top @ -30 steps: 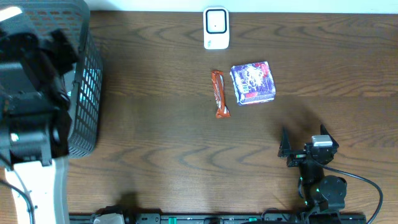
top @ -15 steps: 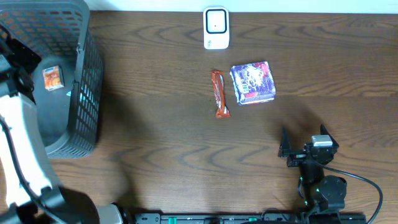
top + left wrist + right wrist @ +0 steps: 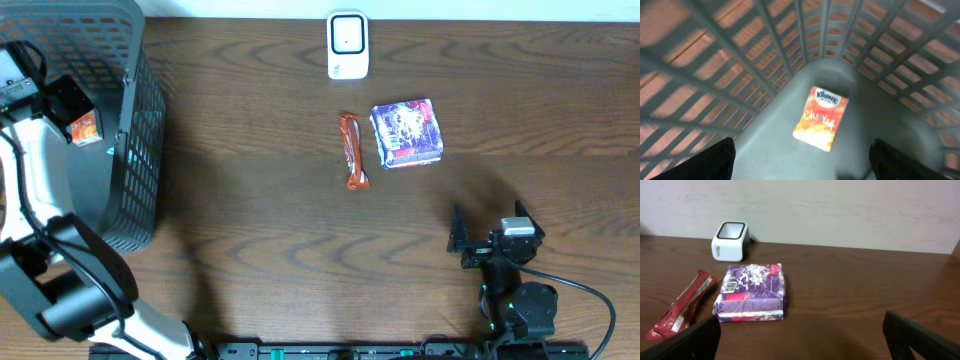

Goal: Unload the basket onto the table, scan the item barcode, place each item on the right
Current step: 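Move the left gripper back into the grey basket, then grasp the orange Kleenex tissue pack with the left gripper, then carry the Kleenex pack toward the scanner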

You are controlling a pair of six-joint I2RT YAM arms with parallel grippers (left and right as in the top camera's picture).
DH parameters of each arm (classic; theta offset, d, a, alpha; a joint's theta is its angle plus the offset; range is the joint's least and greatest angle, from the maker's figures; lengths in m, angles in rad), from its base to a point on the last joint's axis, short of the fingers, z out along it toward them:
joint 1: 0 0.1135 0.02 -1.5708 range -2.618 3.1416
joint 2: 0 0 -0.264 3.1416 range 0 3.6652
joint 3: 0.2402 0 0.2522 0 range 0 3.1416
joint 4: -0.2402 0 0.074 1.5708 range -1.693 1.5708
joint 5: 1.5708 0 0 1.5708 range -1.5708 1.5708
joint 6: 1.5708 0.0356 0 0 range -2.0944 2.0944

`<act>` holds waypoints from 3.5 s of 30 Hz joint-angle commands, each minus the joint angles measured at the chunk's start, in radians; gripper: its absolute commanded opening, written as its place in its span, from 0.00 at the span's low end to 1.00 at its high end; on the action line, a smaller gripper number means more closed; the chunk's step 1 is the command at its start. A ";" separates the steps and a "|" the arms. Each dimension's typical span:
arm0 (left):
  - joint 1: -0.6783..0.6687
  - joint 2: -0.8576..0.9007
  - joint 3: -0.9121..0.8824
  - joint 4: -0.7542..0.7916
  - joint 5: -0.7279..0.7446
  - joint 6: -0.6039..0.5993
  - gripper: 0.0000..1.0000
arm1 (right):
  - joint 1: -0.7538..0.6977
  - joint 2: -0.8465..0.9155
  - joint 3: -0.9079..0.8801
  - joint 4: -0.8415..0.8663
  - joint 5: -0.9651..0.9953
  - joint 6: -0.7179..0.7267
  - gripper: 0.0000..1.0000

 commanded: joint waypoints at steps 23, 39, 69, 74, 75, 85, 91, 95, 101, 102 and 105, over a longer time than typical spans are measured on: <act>-0.053 0.269 0.020 0.238 -0.010 0.200 0.82 | -0.004 0.000 -0.002 -0.002 0.009 -0.008 0.99; -0.045 0.349 0.009 0.223 -0.031 0.198 0.75 | -0.004 0.000 -0.002 -0.002 0.009 -0.008 0.99; -0.053 -0.535 0.010 0.018 0.348 -0.371 0.07 | -0.004 0.000 -0.002 -0.002 0.009 -0.008 0.99; -0.163 -0.670 0.010 0.026 0.445 -0.562 0.07 | -0.004 0.000 -0.002 -0.002 0.009 -0.008 0.99; -0.203 -0.684 0.010 0.027 0.446 -0.560 0.07 | -0.004 0.000 -0.002 -0.002 0.009 -0.008 0.99; -0.708 -0.653 0.009 0.025 0.442 -0.374 0.06 | -0.004 0.000 -0.002 -0.002 0.009 -0.008 0.99; -0.911 -0.519 0.009 -0.055 0.442 -0.315 0.08 | -0.004 0.000 -0.002 -0.002 0.009 -0.008 0.99; -0.968 -0.400 0.009 -0.067 0.442 -0.315 0.08 | -0.004 0.000 -0.002 -0.002 0.009 -0.008 0.99; -1.015 -0.206 0.009 -0.063 0.442 -0.317 0.07 | -0.004 0.000 -0.002 -0.002 0.009 -0.008 0.99; -1.020 -0.179 0.009 -0.063 0.442 -0.317 0.08 | -0.004 0.000 -0.002 -0.002 0.009 -0.008 0.99; -1.035 -0.095 0.009 -0.055 0.442 -0.317 0.08 | -0.004 0.000 -0.002 -0.002 0.009 -0.008 0.99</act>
